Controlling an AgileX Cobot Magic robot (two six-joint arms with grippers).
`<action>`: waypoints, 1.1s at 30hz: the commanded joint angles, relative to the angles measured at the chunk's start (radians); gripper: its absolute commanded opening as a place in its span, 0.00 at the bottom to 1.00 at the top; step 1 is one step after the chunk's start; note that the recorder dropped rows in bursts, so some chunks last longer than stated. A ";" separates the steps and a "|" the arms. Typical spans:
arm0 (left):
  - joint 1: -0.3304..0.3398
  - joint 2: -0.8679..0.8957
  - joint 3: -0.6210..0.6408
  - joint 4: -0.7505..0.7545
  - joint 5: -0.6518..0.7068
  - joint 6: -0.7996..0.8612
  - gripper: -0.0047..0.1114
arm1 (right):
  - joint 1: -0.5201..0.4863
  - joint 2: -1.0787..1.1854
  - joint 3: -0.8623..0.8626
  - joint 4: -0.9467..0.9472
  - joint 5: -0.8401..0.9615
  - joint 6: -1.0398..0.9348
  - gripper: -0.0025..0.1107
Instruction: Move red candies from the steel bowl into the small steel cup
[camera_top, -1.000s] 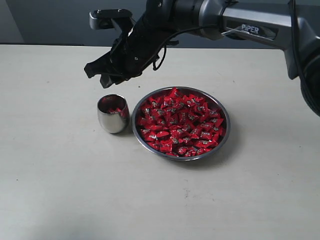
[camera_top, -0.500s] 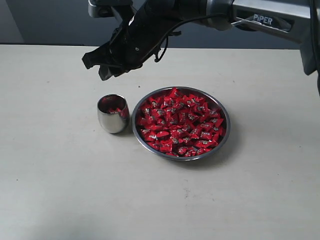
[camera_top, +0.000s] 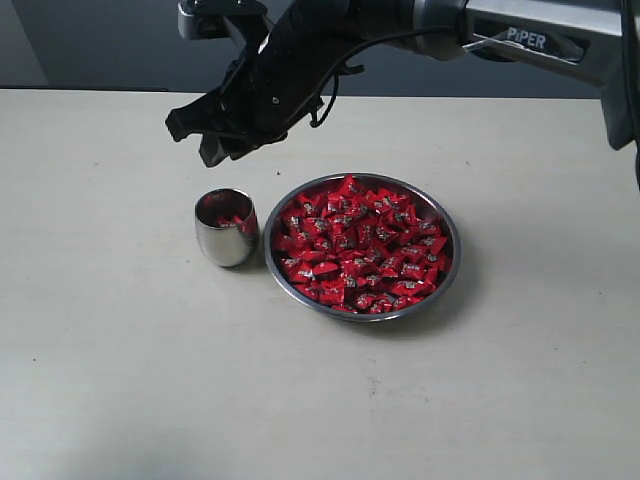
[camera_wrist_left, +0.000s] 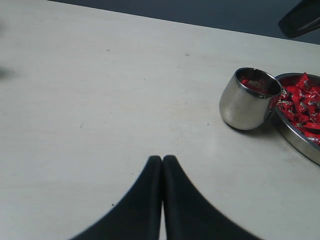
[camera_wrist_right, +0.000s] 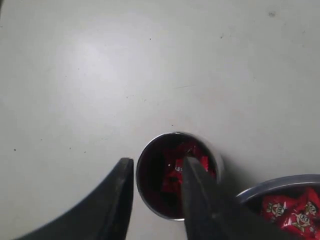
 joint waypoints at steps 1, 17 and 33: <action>0.002 -0.004 0.002 0.000 -0.003 -0.002 0.04 | -0.001 -0.014 -0.007 -0.009 0.015 0.000 0.31; 0.002 -0.004 0.002 0.000 -0.007 -0.002 0.04 | -0.001 -0.014 -0.007 -0.009 0.022 0.002 0.31; 0.002 -0.004 0.002 0.000 -0.007 -0.002 0.04 | -0.001 -0.014 -0.007 -0.013 0.022 0.002 0.31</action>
